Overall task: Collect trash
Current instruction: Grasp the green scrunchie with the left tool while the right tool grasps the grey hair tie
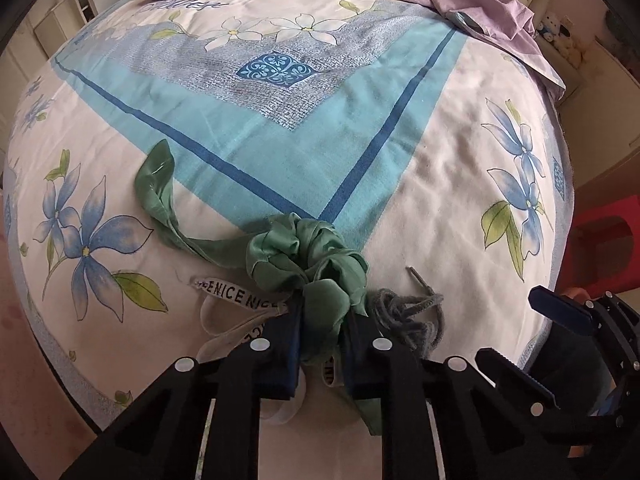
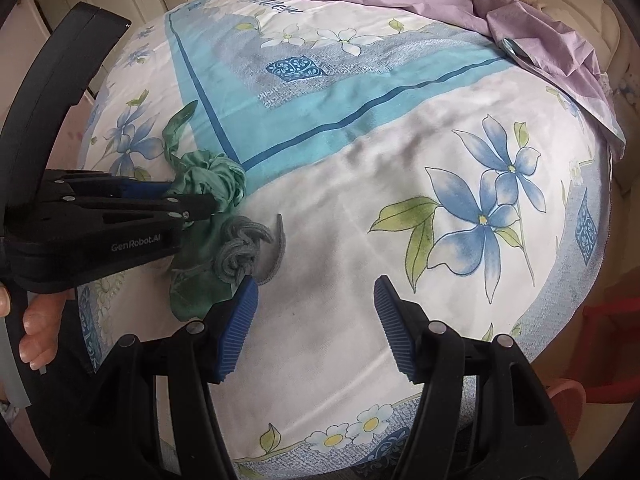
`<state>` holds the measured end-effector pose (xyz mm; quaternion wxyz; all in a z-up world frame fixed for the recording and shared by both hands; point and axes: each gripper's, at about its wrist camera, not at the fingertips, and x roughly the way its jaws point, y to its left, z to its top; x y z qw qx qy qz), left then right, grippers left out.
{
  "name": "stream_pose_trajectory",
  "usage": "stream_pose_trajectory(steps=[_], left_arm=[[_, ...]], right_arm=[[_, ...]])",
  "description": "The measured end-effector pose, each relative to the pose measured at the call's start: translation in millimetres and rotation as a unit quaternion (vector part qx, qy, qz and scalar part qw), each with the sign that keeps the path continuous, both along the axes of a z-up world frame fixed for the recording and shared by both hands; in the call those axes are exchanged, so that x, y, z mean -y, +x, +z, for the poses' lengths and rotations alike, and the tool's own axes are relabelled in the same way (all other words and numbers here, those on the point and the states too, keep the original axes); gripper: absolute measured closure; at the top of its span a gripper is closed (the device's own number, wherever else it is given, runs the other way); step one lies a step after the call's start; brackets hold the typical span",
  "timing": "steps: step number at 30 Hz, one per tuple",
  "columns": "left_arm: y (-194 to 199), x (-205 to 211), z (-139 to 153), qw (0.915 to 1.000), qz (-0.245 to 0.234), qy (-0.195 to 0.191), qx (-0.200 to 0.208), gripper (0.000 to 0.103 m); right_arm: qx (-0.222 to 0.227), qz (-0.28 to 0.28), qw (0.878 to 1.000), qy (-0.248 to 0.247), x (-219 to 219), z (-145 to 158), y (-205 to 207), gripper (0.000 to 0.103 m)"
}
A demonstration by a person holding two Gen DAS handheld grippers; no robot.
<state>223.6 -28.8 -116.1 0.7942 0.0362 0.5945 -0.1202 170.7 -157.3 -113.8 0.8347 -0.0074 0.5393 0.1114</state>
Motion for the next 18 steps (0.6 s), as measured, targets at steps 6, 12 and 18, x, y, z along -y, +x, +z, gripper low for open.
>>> stream_pose_trajectory(steps=[6,12,18], left_arm=[[-3,-19,22,0.9994,0.017,-0.024,0.017,0.089],[-9,-38,45,0.9982,0.032,-0.039,0.031,0.089],[-17,-44,66,0.9971,0.035,-0.046,0.05,0.089]], right_arm=[[0.0,0.012,1.0,0.017,-17,-4,13,0.043],[-0.02,0.035,0.999,0.026,-40,-20,24,0.051],[-0.033,0.057,0.997,0.028,-52,-27,25,0.092]])
